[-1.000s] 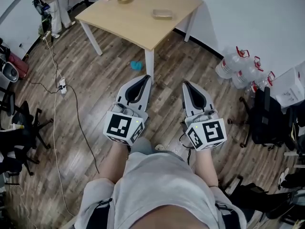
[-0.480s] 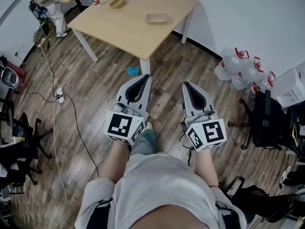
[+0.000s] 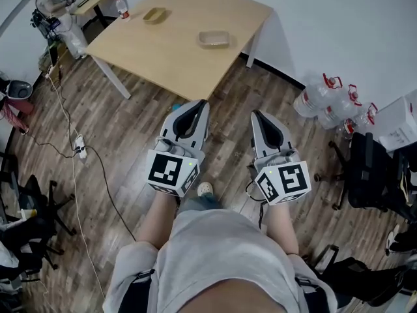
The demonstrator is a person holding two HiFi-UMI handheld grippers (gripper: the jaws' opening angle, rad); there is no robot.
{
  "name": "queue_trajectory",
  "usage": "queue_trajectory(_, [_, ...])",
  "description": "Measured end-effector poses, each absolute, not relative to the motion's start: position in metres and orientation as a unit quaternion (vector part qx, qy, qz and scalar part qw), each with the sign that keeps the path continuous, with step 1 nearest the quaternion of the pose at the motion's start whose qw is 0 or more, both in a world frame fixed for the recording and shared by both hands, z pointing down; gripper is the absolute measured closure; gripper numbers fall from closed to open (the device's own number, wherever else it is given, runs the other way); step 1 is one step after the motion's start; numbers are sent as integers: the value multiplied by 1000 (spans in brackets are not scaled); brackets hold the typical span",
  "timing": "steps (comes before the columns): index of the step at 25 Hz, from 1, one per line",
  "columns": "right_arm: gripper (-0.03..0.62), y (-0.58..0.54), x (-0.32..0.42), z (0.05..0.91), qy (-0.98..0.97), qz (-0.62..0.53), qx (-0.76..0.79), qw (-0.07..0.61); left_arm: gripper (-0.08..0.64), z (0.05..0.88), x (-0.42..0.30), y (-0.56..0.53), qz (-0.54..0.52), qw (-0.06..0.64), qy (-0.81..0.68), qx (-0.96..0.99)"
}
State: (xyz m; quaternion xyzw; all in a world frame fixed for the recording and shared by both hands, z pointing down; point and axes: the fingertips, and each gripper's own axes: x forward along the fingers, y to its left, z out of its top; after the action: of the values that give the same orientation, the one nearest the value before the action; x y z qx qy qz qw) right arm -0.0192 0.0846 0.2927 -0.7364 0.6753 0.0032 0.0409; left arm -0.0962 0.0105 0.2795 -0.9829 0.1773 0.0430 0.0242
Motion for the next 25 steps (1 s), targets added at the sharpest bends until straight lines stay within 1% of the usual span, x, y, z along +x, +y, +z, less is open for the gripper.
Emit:
queue_trajectory(11, [580,13,-6,293,659,7,-751,47,545,282,-79,-64,47,25,155,-987])
queue_trajectory(25, [581,-30,33,297,660,4,-750,42,545,288,-41,-107,44,18,155,-987])
